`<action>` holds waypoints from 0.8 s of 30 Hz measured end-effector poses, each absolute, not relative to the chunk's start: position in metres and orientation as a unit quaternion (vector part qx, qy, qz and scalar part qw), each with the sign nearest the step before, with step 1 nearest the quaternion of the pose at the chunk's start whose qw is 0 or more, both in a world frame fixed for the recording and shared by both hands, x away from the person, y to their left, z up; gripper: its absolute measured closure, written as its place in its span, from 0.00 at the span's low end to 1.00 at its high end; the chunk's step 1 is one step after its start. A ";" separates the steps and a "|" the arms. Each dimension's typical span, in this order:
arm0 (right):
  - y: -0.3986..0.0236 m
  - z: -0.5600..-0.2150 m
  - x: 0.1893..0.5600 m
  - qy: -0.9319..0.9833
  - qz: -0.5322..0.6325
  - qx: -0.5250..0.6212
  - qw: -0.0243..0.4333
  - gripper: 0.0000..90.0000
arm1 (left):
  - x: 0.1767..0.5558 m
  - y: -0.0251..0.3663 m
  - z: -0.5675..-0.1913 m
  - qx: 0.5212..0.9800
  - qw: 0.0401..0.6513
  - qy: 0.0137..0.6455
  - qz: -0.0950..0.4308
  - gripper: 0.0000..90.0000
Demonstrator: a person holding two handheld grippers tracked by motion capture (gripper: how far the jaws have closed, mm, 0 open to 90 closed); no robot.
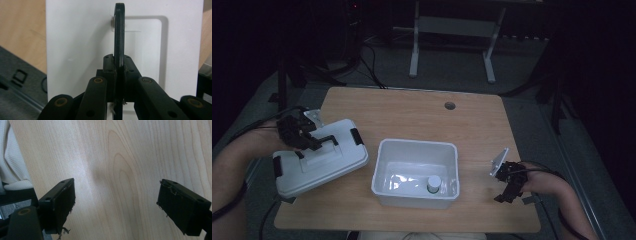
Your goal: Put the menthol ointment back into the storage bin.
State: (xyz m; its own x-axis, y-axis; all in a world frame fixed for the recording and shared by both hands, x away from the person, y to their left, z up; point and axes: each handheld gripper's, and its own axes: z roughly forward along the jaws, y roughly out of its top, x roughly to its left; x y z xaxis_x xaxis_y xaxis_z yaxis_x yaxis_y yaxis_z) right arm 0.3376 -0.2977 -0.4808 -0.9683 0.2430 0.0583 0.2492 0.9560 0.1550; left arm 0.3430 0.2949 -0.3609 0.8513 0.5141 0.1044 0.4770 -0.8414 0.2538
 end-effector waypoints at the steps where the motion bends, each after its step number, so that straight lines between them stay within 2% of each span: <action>1: -0.298 -0.481 0.338 -0.989 -0.081 -0.126 0.019 0.16 | 0.342 0.294 -0.357 0.956 0.110 0.258 0.087 0.93; 10: -0.299 -0.480 0.337 -0.989 -0.083 -0.126 0.016 0.16 | 0.339 0.281 -0.335 0.957 0.126 0.243 0.098 0.93; 16: -0.300 -0.480 0.336 -0.988 -0.081 -0.128 0.015 0.16 | 0.337 0.256 -0.316 0.965 0.119 0.209 0.108 0.93; 24: -0.297 -0.482 0.336 -0.989 -0.081 -0.126 0.019 0.16 | 0.339 0.226 -0.309 0.971 0.127 0.170 0.110 0.93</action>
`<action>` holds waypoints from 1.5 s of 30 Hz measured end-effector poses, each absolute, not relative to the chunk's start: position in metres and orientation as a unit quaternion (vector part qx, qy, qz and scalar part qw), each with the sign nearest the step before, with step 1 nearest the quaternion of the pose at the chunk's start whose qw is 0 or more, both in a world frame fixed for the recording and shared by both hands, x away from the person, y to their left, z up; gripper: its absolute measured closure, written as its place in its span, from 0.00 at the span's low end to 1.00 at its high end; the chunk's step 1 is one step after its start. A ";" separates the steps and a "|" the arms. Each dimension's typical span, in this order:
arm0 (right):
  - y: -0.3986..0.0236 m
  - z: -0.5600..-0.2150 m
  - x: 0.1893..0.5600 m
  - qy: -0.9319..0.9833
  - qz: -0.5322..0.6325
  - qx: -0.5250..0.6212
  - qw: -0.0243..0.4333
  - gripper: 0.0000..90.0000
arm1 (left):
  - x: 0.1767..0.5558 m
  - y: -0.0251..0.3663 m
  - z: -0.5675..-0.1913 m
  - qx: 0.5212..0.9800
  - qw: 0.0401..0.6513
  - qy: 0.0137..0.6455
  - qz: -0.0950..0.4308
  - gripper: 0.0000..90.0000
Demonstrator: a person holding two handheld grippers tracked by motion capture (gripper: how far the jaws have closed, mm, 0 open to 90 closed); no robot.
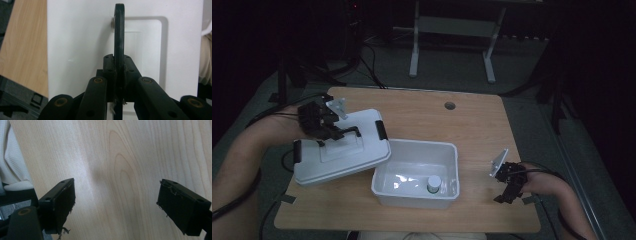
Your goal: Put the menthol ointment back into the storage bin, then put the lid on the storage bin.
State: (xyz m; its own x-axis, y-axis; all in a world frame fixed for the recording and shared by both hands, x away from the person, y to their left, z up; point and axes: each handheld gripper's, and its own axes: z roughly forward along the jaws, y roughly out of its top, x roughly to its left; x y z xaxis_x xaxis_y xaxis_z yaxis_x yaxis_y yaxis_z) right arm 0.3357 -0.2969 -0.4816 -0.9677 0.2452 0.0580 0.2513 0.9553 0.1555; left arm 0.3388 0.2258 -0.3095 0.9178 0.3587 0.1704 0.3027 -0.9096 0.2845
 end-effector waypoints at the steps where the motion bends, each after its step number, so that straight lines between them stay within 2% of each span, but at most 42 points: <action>1: -0.297 -0.482 0.336 -0.989 -0.079 -0.125 0.019 0.16 | 0.339 0.217 -0.308 0.972 0.127 0.162 0.110 0.93; 28: -0.294 -0.481 0.335 -0.989 -0.079 -0.121 0.016 0.16 | 0.340 0.118 -0.297 0.982 0.148 0.051 0.107 0.93; 45: -0.295 -0.486 0.333 -0.989 -0.077 -0.124 0.021 0.16 | 0.344 0.053 -0.318 0.985 0.148 -0.009 0.086 0.93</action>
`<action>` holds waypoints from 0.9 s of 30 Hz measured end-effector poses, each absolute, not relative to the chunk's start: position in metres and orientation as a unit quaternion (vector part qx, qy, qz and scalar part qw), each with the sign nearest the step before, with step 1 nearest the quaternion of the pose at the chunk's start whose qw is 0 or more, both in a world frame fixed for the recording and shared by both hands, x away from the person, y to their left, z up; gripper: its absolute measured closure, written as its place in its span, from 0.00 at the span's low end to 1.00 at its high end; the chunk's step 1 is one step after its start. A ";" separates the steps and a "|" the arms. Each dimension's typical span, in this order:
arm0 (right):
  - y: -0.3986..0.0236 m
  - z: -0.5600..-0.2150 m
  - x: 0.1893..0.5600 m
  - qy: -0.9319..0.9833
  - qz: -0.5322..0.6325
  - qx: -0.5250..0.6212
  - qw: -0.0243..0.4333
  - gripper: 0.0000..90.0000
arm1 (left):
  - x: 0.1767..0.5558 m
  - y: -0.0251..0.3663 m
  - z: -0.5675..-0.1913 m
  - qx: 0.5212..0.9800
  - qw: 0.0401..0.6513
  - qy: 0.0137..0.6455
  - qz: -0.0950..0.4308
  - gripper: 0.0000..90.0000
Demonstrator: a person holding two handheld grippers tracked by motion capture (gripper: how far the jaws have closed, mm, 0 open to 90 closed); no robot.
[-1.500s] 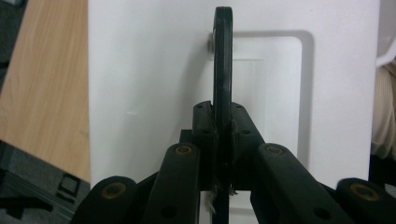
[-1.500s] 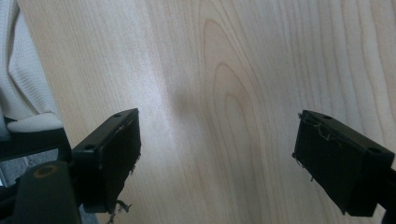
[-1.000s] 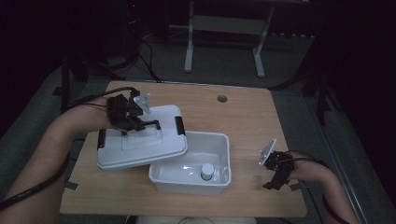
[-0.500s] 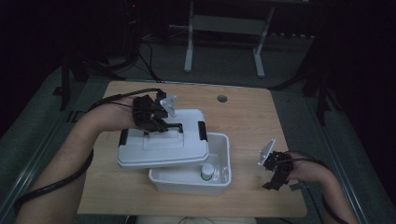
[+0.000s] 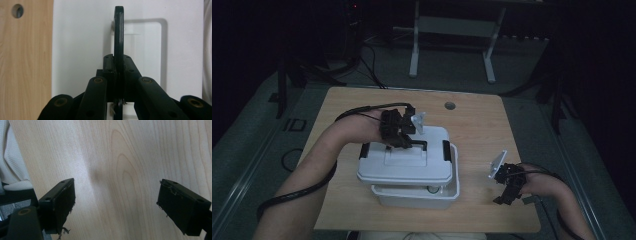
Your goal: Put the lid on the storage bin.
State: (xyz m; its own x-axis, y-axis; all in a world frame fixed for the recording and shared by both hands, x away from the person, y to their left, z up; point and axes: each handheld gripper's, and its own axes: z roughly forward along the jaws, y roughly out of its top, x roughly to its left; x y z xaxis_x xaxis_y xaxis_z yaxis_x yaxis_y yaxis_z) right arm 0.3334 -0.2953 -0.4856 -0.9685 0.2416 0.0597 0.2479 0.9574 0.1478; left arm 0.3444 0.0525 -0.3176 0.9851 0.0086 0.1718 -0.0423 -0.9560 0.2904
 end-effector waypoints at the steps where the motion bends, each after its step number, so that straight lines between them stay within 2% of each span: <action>1: -0.296 -0.486 0.333 -0.989 -0.077 -0.123 0.019 0.16 | 0.345 0.049 -0.319 0.986 0.146 -0.012 0.081 0.93; 9: -0.297 -0.484 0.334 -0.989 -0.077 -0.124 0.016 0.16 | 0.343 0.030 -0.327 0.986 0.150 -0.027 0.068 0.93; 27: -0.294 -0.486 0.334 -0.989 -0.077 -0.122 0.017 0.16 | 0.342 0.025 -0.355 0.988 0.144 -0.021 0.046 0.93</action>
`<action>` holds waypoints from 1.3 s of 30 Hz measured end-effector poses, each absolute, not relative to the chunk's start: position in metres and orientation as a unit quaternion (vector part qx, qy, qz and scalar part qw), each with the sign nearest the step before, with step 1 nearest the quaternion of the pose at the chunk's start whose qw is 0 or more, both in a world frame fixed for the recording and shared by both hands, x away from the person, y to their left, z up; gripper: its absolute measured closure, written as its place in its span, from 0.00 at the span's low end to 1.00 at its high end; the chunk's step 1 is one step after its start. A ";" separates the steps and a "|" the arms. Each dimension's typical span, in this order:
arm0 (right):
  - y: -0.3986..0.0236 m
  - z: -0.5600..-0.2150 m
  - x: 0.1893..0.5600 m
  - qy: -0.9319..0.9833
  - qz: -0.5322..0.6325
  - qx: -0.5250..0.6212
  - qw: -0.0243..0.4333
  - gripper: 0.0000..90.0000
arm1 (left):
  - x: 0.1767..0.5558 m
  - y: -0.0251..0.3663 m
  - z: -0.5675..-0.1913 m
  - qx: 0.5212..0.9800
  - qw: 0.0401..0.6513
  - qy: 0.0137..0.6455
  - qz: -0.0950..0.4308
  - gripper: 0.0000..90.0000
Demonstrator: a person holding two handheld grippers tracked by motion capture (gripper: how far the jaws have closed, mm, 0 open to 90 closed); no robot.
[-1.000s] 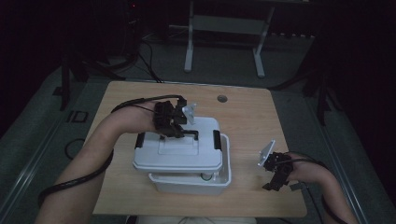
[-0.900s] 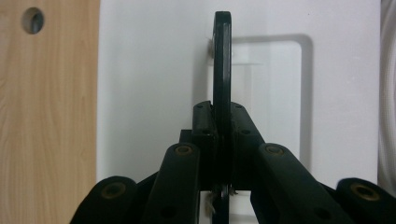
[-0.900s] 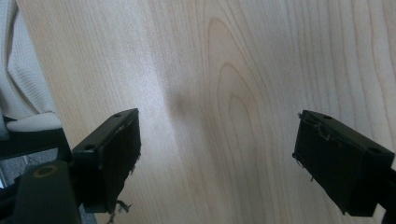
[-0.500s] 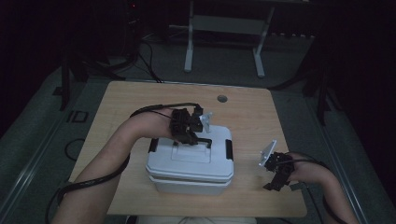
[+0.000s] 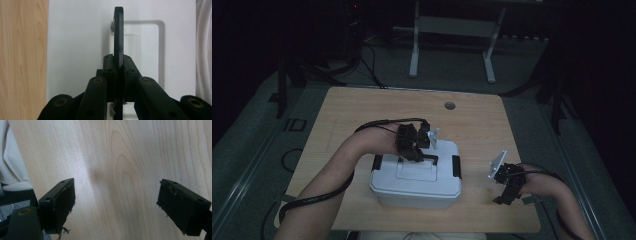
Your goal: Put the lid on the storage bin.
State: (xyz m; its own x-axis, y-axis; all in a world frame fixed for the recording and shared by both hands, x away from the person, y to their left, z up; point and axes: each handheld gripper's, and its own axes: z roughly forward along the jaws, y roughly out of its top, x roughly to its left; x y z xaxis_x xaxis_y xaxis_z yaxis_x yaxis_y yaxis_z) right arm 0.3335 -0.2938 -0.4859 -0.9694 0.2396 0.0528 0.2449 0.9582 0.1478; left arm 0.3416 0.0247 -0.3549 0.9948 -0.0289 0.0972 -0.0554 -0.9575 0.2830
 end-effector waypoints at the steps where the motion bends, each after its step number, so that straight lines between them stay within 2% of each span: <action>1: -0.294 -0.486 0.333 -0.989 -0.076 -0.122 0.018 0.16 | 0.342 0.024 -0.355 0.988 0.145 -0.024 0.044 0.93; 19: -0.290 -0.489 0.334 -0.990 -0.076 -0.117 0.022 0.16 | 0.351 0.032 -0.362 0.987 0.158 -0.004 0.030 0.91; 20: -0.290 -0.489 0.334 -0.990 -0.076 -0.117 0.022 0.16 | 0.352 0.032 -0.362 0.987 0.160 -0.002 0.033 0.87; 26: -0.291 -0.485 0.334 -0.989 -0.079 -0.121 0.019 0.16 | 0.355 0.039 -0.363 0.981 0.189 0.029 0.033 0.40; 27: -0.292 -0.485 0.334 -0.989 -0.078 -0.122 0.018 0.16 | 0.356 0.040 -0.362 0.980 0.195 0.035 0.034 0.38; 29: -0.292 -0.484 0.335 -0.990 -0.076 -0.122 0.016 0.16 | 0.357 0.043 -0.362 0.979 0.199 0.042 0.029 0.26; 31: -0.293 -0.483 0.335 -0.989 -0.078 -0.123 0.015 0.16 | 0.357 0.044 -0.362 0.979 0.198 0.046 0.032 0.26; 32: -0.293 -0.481 0.335 -0.989 -0.081 -0.123 0.013 0.16 | 0.358 0.046 -0.362 0.977 0.205 0.052 0.028 0.16; 39: -0.295 -0.477 0.337 -0.986 -0.093 -0.135 -0.003 0.16 | 0.357 0.062 -0.358 0.963 0.254 0.068 0.061 0.14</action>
